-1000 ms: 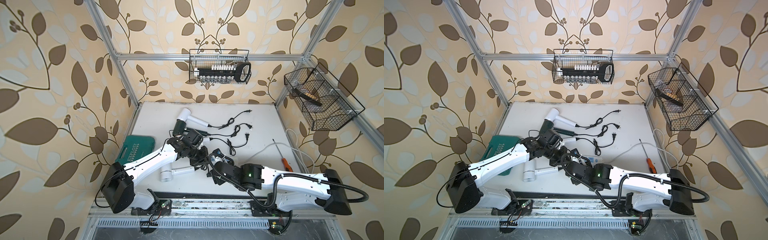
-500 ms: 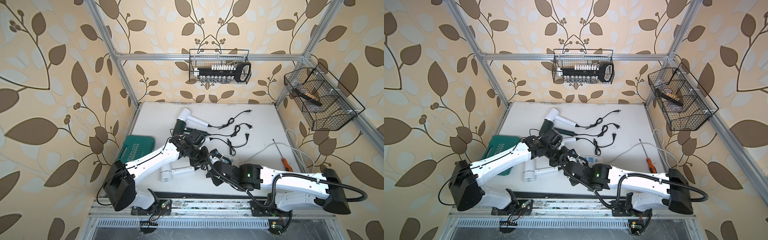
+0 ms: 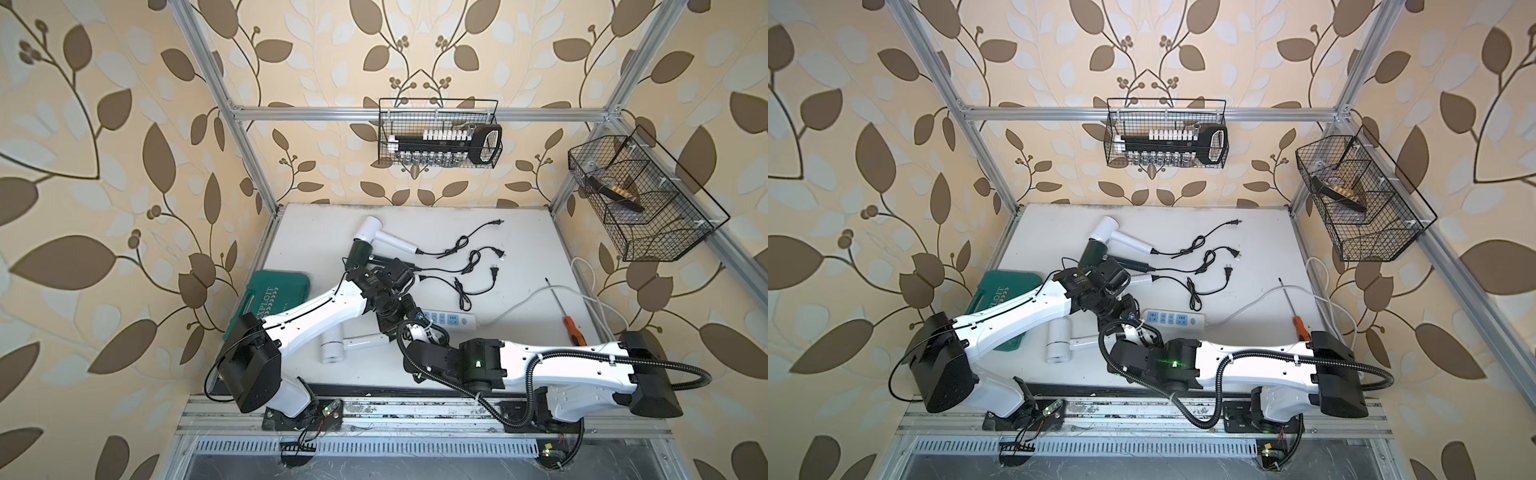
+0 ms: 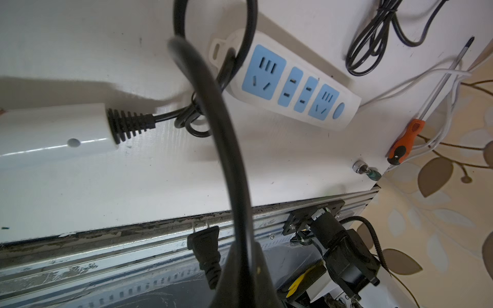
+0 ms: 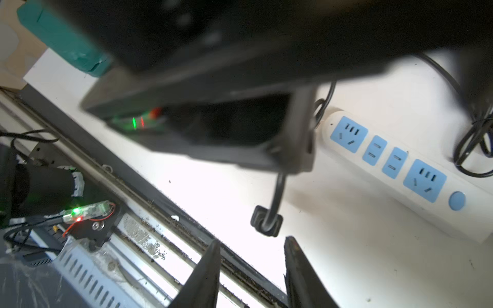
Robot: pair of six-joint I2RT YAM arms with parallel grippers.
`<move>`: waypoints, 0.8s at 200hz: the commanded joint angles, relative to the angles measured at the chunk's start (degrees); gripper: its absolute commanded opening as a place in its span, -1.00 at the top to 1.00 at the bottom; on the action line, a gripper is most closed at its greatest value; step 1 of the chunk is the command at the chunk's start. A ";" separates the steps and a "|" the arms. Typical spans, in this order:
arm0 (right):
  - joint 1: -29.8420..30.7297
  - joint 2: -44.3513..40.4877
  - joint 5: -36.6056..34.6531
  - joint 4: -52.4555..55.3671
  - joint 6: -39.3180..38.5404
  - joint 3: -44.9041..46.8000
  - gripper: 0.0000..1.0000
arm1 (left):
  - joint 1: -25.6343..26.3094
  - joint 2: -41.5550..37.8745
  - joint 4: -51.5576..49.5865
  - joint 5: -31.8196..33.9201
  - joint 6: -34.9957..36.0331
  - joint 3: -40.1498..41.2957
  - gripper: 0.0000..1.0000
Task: Charge the blow dryers
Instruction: Pick up the plug from the center of the board.
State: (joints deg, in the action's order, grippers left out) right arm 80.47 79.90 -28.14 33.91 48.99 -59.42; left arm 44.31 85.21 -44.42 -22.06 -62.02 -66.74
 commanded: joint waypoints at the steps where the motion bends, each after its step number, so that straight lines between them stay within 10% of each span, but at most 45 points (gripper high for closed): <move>1: 0.73 -0.08 -2.05 0.33 2.73 -1.00 0.20 | 0.51 0.12 0.00 -0.09 -0.95 -2.58 1.00; 160: -2.09 -0.98 -2.20 -1.33 6.03 3.85 0.26 | 0.60 -1.19 0.39 -1.58 -2.23 -3.14 1.00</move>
State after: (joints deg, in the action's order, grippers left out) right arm 80.34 78.46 -31.92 34.85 54.81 -58.08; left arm 44.34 85.34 -43.70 -22.50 -63.55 -67.85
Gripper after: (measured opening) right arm 0.376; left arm 0.068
